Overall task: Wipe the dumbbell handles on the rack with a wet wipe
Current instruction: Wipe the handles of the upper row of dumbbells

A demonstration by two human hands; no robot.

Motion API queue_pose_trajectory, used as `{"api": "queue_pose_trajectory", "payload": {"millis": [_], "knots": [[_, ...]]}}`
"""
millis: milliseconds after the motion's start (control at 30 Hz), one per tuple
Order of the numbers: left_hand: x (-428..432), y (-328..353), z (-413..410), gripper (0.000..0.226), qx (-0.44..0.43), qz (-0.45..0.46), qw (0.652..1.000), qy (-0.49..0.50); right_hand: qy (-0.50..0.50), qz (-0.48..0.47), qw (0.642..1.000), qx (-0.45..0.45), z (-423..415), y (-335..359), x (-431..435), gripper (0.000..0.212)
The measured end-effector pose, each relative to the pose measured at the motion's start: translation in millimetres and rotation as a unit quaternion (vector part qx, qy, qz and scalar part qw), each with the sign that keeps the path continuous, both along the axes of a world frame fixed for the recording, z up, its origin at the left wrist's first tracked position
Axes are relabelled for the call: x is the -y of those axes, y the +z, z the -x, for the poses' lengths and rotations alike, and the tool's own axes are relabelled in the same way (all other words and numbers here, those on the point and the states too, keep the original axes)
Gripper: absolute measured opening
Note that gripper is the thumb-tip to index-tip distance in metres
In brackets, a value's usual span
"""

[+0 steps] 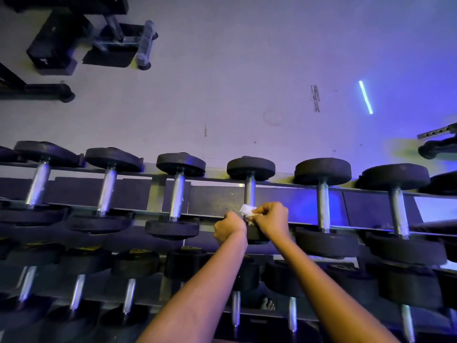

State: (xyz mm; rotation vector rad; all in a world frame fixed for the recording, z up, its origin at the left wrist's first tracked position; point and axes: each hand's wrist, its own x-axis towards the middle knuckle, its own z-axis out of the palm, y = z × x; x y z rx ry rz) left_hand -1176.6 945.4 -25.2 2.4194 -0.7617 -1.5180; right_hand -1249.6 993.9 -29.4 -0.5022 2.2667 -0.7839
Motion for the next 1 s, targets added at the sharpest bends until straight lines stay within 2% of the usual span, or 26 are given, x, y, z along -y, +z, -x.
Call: {"api": "queue_pose_trajectory", "payload": {"millis": [167, 267, 367, 533, 667, 800, 900, 1000], "knots": [[-2, 1, -1, 0.042, -0.001, 0.01, 1.0, 0.002, -0.071, 0.079, 0.994, -0.029, 25, 4, 43, 0.012], [-1, 3, -2, 0.04, -0.01, 0.013, 1.0, 0.001, -0.097, 0.094, 0.991, -0.019, 39, 4, 61, 0.01], [0, 0, -3, 0.041, -0.011, 0.006, 1.0, -0.003, -0.071, 0.086, 0.994, -0.013, 35, 0, 48, 0.013], [1, -3, -1, 0.042, 0.0, -0.004, 1.0, 0.0, -0.012, 0.005, 1.0, 0.02, 6, -10, -2, 0.009], [0, -2, -1, 0.042, 0.0, -0.004, 1.0, 0.002, -0.008, 0.021, 1.0, -0.021, 1, -3, 4, 0.005], [0, 2, -2, 0.041, -0.008, 0.003, 1.0, 0.0, -0.032, 0.059, 0.995, -0.073, 12, 7, 46, 0.009], [0, 4, -3, 0.041, -0.007, 0.002, 1.0, -0.005, -0.02, 0.042, 0.995, -0.091, 24, 13, 66, 0.013], [0, 4, -3, 0.041, -0.007, 0.0, 1.0, -0.01, 0.034, 0.001, 0.995, -0.097, 17, 16, 54, 0.01]]}}
